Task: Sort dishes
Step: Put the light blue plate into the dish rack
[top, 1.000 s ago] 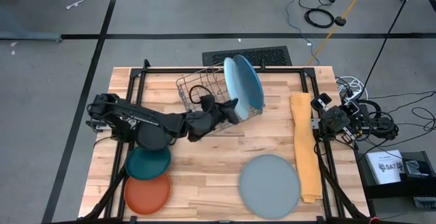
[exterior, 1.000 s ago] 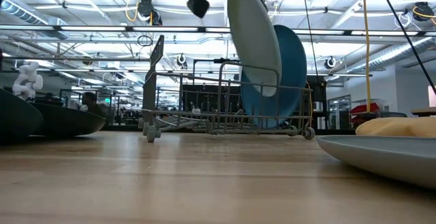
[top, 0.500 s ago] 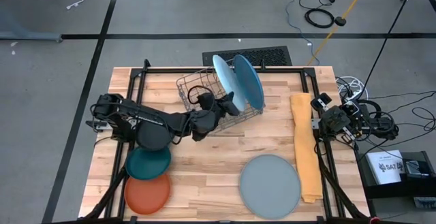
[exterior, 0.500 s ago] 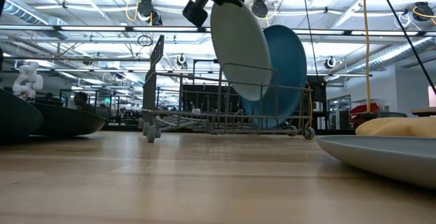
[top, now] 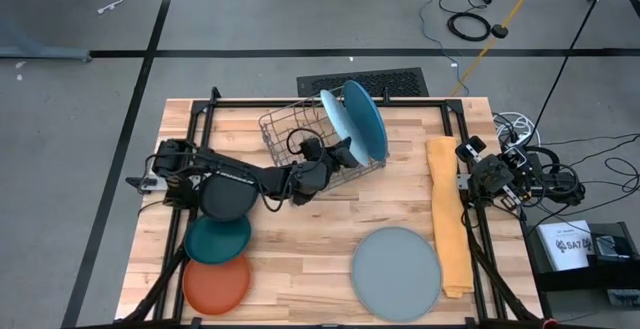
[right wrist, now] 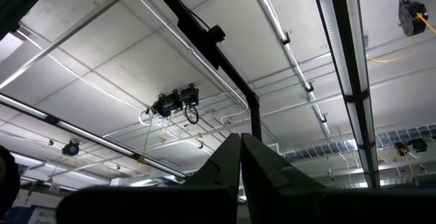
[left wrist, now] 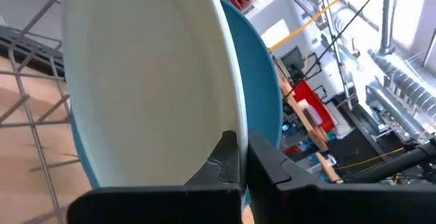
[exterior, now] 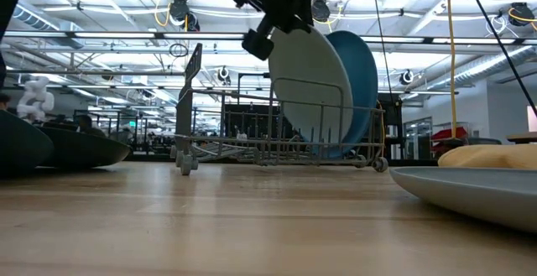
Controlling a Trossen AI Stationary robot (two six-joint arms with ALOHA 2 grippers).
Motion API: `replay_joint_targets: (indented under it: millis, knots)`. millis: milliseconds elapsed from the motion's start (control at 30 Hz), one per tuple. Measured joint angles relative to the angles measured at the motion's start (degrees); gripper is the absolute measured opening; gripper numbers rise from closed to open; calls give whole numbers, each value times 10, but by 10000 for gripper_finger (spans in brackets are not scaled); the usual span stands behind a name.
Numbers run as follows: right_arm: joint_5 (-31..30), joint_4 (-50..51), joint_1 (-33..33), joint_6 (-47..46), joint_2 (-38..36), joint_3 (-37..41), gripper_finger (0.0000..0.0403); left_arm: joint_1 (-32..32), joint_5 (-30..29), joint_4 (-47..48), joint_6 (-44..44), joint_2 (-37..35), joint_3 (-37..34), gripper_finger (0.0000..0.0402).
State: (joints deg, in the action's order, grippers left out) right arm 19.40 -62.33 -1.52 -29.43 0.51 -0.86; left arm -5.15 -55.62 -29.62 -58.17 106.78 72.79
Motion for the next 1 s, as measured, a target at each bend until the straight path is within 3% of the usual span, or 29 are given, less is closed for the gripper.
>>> replay_joint_targets:
  millis: [300, 600, 800, 1000]
  knots:
    - [-1, 0, 0, 0, 0, 0, 6, 14, 8, 11, 1, 1, 0, 4]
    - [-1, 0, 0, 1, 0, 0, 6, 51, 106, 17, -29, 1, 0, 20]
    - [-2, 2, 0, 1, 0, 0, 6, 63, 170, 12, -34, 1, 0, 101]
    - [-1, 3, 0, 1, 0, 0, 6, 70, 174, 3, -25, 1, 0, 197]
